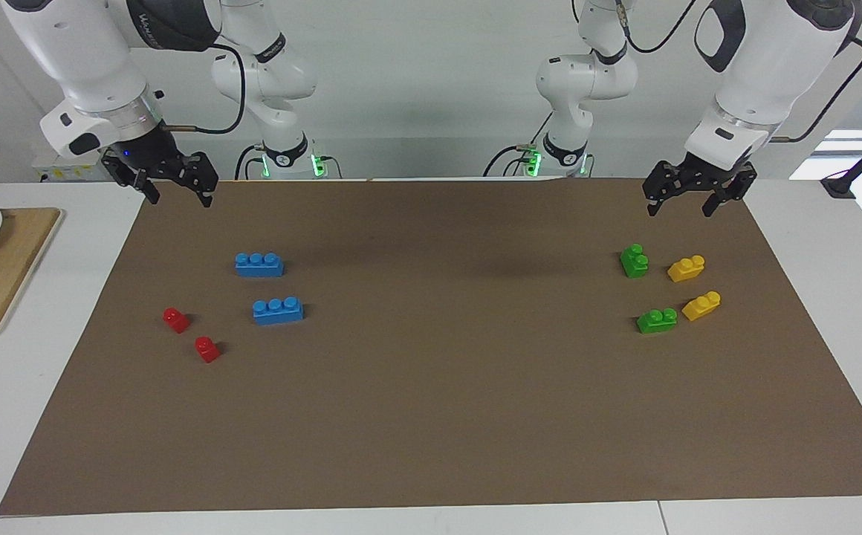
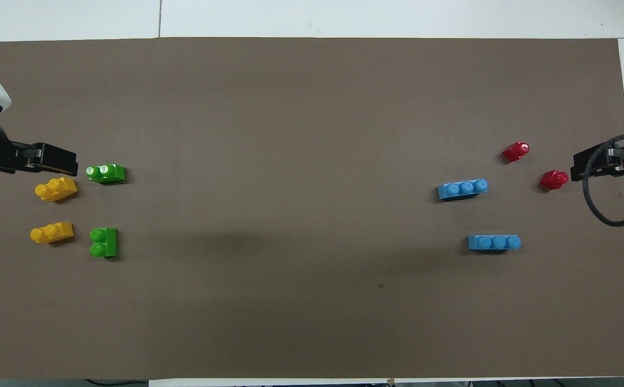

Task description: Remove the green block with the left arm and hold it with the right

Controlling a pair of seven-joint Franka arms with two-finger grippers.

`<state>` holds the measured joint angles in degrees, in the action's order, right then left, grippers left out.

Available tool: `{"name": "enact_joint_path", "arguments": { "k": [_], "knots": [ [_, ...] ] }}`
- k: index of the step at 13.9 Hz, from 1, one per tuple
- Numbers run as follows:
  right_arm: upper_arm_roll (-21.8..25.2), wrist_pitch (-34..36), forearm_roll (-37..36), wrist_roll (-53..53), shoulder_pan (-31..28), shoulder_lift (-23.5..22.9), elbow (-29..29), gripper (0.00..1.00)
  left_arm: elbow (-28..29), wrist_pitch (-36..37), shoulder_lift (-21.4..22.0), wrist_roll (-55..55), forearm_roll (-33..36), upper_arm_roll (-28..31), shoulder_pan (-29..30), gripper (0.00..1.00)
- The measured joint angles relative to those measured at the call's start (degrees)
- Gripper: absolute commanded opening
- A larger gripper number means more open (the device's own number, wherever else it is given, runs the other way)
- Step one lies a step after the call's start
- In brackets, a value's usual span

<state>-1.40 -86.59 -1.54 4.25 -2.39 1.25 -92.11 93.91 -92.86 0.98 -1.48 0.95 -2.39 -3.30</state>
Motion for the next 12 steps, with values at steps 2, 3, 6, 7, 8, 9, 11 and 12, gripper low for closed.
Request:
{"name": "enact_joint_path", "arguments": {
  "k": [2,3,6,7,8,9,11,12],
  "knots": [
    [0.0,0.0,0.0,0.0,0.0,0.0,0.0,0.93,0.0,0.0,0.0,0.0,0.0,0.0,0.0,1.0],
    [-0.01,0.0,0.0,0.0,0.0,0.0,0.0,0.93,0.0,0.0,0.0,0.0,0.0,0.0,0.0,1.0],
    [-0.1,0.0,0.0,-1.43,0.03,0.0,0.0,0.93,0.0,0.0,0.0,0.0,0.0,0.0,0.0,1.0],
    [-0.1,-0.14,0.0,-2.73,0.03,0.0,0.0,0.94,0.0,0.0,0.0,0.0,0.0,0.0,0.0,1.0],
    [-0.1,-0.34,0.0,-3.78,0.03,0.0,0.0,0.94,0.0,0.0,0.0,0.0,0.0,0.0,0.0,1.0],
    [-0.1,-0.43,0.0,-4.25,0.03,0.0,0.0,0.94,0.0,0.0,0.0,0.0,0.0,0.0,0.0,1.0],
    [-0.09,-0.49,0.0,-4.4,0.02,0.0,0.0,0.95,0.0,0.0,0.0,0.0,0.0,0.0,0.0,1.0],
    [-0.07,-0.5,0.0,-4.4,0.0,0.0,0.0,0.95,0.0,0.0,0.0,0.0,0.0,0.0,0.0,1.0]
  ]
}}
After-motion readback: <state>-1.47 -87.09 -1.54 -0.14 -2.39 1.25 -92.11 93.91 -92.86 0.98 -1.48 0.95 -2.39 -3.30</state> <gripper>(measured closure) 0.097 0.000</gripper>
